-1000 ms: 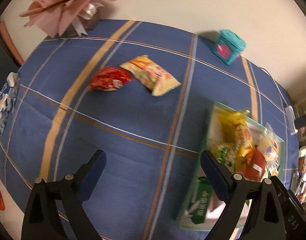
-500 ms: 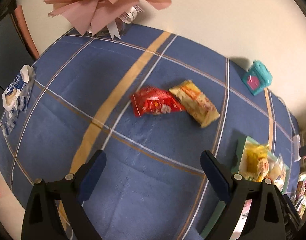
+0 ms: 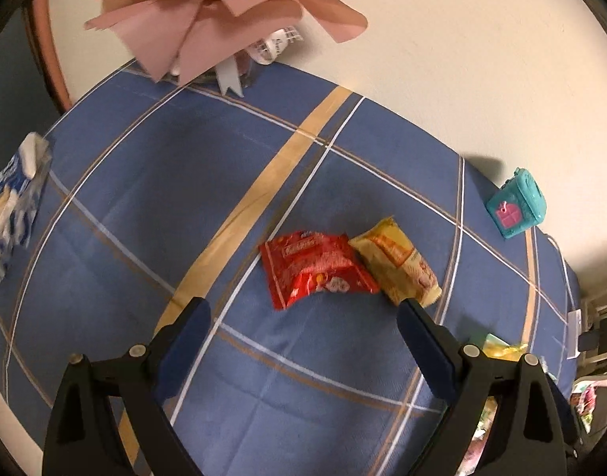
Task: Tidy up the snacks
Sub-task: 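Move the left tool to the red packet while the right tool approaches the yellow pastry packet, then close the left gripper on the red packet while the right gripper closes on the yellow packet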
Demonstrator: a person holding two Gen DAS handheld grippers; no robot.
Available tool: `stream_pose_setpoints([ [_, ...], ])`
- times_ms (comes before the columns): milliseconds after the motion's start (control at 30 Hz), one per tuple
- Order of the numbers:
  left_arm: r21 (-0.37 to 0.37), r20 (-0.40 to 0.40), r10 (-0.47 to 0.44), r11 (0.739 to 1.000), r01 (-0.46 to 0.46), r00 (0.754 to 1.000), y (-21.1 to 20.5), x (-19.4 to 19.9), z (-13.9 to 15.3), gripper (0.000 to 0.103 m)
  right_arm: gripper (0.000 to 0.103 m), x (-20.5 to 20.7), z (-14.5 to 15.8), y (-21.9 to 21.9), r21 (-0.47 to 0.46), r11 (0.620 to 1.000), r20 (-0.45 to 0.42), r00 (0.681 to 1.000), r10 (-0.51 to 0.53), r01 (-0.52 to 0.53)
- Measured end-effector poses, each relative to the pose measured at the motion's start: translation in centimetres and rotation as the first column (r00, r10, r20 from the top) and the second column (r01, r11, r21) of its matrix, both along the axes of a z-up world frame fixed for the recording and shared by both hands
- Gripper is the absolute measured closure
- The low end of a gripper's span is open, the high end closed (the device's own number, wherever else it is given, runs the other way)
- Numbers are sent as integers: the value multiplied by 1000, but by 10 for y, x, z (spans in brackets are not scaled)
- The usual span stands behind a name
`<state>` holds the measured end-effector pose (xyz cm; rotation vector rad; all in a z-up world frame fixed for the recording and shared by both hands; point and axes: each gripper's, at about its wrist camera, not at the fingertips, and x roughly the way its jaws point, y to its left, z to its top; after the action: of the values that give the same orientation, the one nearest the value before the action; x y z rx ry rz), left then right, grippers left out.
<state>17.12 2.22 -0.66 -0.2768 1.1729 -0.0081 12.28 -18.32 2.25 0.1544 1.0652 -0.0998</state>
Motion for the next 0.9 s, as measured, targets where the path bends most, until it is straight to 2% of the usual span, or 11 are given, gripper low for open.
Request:
stream_pose_setpoints([
  [167, -3, -36, 10, 1000, -10, 999, 2, 19, -24, 8, 0, 32, -23, 12, -9, 998, -40, 998, 55, -56],
  [333, -74, -57, 40, 996, -44, 998, 7, 36, -40, 8, 0, 60, -46, 32, -46, 989, -79, 987, 140, -144],
  [533, -78, -80, 1, 997, -7, 997, -1, 52, -51, 8, 0, 87, -71, 50, -82, 971, -119, 970, 213, -223],
  [700, -93, -100, 1, 996, -10, 995, -4, 59, -62, 15, 0, 100, -86, 60, -98, 958, -140, 957, 254, -269],
  [767, -85, -106, 2, 996, -11, 994, -4, 60, -66, 16, 2, 103, -91, 61, -106, 955, -146, 954, 262, -278],
  [900, -88, -115, 7, 996, -18, 993, -4, 61, -71, 24, 21, 105, -96, 65, -101, 950, -148, 949, 280, -296],
])
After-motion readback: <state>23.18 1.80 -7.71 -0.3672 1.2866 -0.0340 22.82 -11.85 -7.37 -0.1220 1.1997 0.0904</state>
